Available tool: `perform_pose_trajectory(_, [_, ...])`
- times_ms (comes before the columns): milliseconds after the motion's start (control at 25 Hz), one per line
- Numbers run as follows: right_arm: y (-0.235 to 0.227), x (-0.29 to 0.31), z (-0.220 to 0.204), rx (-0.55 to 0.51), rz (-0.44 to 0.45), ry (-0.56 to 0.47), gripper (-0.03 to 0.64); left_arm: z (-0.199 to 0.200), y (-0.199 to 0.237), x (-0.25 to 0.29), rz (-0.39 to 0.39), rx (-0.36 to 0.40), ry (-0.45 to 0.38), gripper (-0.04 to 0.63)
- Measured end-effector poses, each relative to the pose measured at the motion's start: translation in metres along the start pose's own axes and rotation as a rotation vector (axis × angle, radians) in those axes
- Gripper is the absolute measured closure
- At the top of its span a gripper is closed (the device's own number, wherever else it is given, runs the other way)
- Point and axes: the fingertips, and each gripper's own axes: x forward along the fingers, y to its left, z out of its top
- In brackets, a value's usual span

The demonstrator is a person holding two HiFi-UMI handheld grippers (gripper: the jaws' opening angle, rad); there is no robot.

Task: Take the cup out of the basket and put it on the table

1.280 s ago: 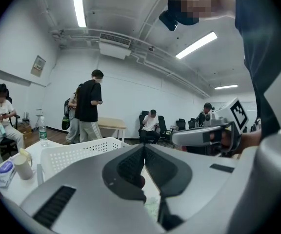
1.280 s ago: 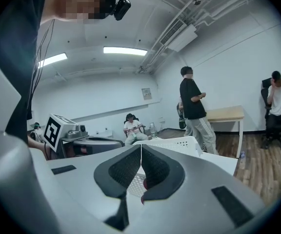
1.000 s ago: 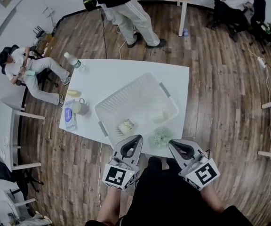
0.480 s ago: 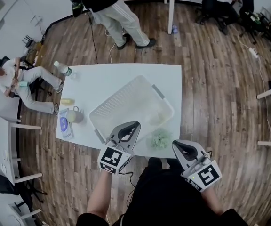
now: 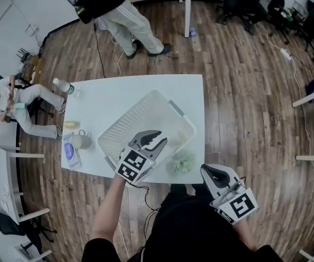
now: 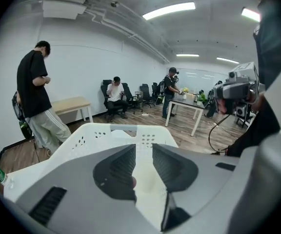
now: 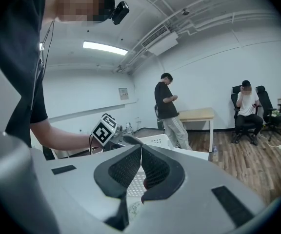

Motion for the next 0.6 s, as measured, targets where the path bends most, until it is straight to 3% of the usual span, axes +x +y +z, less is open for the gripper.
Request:
perform_pose_trajectory(360, [-0.019,-0.014,-0.005,0.024,-0.093,0.022,0.592,-0.04,-0.006,0.06,-0.169,0.055,0.185,0.407])
perform_pose_trajectory(600, [-0.027,-0.025,-0.01,0.04,-0.136,0.029,0.592,-0.067,-0.008,0.091,-0.284,-0.051,0.244,0.365])
